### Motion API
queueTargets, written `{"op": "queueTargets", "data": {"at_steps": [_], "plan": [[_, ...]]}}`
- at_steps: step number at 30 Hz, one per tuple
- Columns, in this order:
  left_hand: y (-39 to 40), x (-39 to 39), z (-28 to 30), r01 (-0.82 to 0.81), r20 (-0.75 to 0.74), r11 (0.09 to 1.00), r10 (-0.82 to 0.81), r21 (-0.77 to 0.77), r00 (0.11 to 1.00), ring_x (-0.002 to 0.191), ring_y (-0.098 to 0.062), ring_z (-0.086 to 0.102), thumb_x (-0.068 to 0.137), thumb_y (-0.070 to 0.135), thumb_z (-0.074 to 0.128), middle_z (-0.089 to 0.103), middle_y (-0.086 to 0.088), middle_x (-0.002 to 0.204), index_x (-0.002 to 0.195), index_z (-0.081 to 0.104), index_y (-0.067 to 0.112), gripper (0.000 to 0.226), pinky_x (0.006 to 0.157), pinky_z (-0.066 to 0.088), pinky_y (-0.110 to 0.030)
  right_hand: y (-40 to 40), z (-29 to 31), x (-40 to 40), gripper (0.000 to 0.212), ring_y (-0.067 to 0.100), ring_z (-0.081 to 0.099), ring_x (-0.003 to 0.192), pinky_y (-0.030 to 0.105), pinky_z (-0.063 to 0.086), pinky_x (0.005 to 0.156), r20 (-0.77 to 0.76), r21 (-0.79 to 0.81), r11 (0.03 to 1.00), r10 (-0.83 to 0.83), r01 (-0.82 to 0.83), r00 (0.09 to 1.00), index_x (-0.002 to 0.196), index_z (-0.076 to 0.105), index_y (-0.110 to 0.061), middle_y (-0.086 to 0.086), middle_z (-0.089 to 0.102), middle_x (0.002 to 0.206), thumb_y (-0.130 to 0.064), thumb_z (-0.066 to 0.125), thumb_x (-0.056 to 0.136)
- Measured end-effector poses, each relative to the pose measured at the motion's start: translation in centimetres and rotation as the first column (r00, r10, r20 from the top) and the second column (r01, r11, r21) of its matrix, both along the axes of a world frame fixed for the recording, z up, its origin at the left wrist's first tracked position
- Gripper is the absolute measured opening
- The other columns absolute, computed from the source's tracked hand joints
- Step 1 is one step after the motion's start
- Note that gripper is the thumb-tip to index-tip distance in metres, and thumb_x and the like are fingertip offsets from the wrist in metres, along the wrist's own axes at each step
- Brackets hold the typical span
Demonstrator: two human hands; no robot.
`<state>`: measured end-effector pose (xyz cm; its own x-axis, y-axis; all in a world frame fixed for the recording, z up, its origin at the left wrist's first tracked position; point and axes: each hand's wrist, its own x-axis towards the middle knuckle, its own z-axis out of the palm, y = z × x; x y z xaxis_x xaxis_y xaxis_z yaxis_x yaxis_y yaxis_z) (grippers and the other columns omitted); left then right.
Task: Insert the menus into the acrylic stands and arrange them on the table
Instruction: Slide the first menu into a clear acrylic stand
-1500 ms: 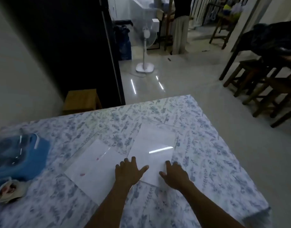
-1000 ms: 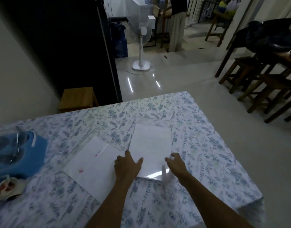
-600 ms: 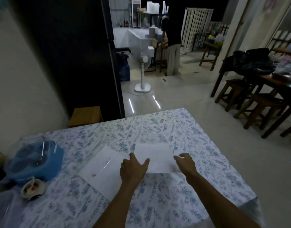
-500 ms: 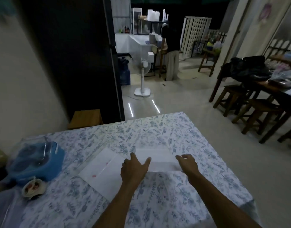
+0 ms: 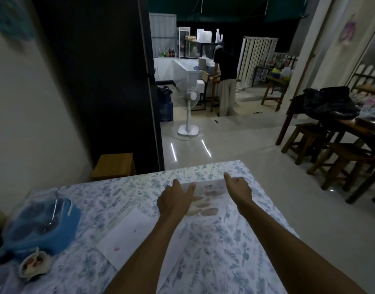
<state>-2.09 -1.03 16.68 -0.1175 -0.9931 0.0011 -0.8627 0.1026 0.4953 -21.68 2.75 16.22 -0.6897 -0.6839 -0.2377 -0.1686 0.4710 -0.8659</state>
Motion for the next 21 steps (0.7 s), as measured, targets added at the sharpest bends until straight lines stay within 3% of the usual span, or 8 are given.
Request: {"op": "queueTargets", "data": {"at_steps": [5, 8, 13, 16, 21], "plan": [[-4.5, -1.1, -0.5, -0.032, 0.005, 0.999, 0.032, -0.005, 0.999, 0.106, -0.031, 0.062, 0.088, 0.076, 0.03, 0.061, -0.011, 0.121, 0.137, 0.044, 0.023, 0.073, 0.085, 0.05, -0.04, -4.2, -0.4, -1.0, 0.097, 0.032, 0.062, 0.112, 0.044, 0.052, 0.092, 0.075, 0.007, 0.998, 0.061, -0.062, 0.995, 0.128, 0.059, -0.011, 0.011, 0.066, 0.123, -0.089, 0.035, 0.075], [-6.6, -1.4, -0.9, -0.038, -0.005, 0.999, 0.038, -0.015, 0.999, 0.101, -0.028, 0.063, 0.089, 0.074, 0.032, 0.062, -0.008, 0.117, 0.131, 0.047, 0.027, 0.065, 0.082, 0.051, -0.04, -6.2, -0.5, -1.5, 0.091, 0.034, 0.057, 0.122, 0.045, 0.049, 0.098, 0.085, -0.005, 0.996, 0.091, -0.091, 0.992, 0.138, 0.049, -0.011, 0.012, 0.06, 0.133, -0.083, 0.038, 0.083], [-8.6, -1.4, -0.9, -0.045, -0.026, 0.999, 0.044, -0.027, 0.999, 0.09, -0.021, 0.06, 0.094, 0.057, 0.047, 0.062, -0.004, 0.112, 0.126, 0.052, 0.026, 0.045, 0.071, 0.046, -0.033, -8.4, -1.1, -2.0, 0.087, 0.033, 0.058, 0.121, 0.049, 0.05, 0.101, 0.029, 0.008, 0.988, 0.151, -0.151, 0.988, 0.139, 0.047, -0.01, 0.014, 0.059, 0.135, -0.078, 0.041, 0.086], [-9.1, -1.0, -0.7, -0.032, -0.038, 0.999, 0.031, -0.031, 0.999, 0.092, -0.023, 0.062, 0.093, 0.051, 0.054, 0.063, -0.004, 0.113, 0.125, 0.051, 0.029, 0.039, 0.071, 0.047, -0.033, -8.8, -1.6, -2.1, 0.081, 0.034, 0.058, 0.122, 0.043, 0.05, 0.097, -0.028, 0.021, 0.985, 0.172, -0.171, 0.985, 0.14, 0.044, -0.007, 0.016, 0.058, 0.136, -0.072, 0.041, 0.092], [-9.3, -0.1, -0.1, -0.017, -0.025, 0.996, 0.015, -0.083, 1.0, 0.094, -0.022, 0.064, 0.091, 0.049, 0.058, 0.064, -0.002, 0.114, 0.122, 0.053, 0.029, 0.037, 0.072, 0.049, -0.034, -8.6, -1.8, -2.1, 0.08, 0.032, 0.063, 0.114, 0.045, 0.054, 0.094, -0.059, 0.015, 0.983, 0.181, -0.181, 0.982, 0.136, 0.048, -0.009, 0.015, 0.063, 0.128, -0.074, 0.041, 0.09]]}}
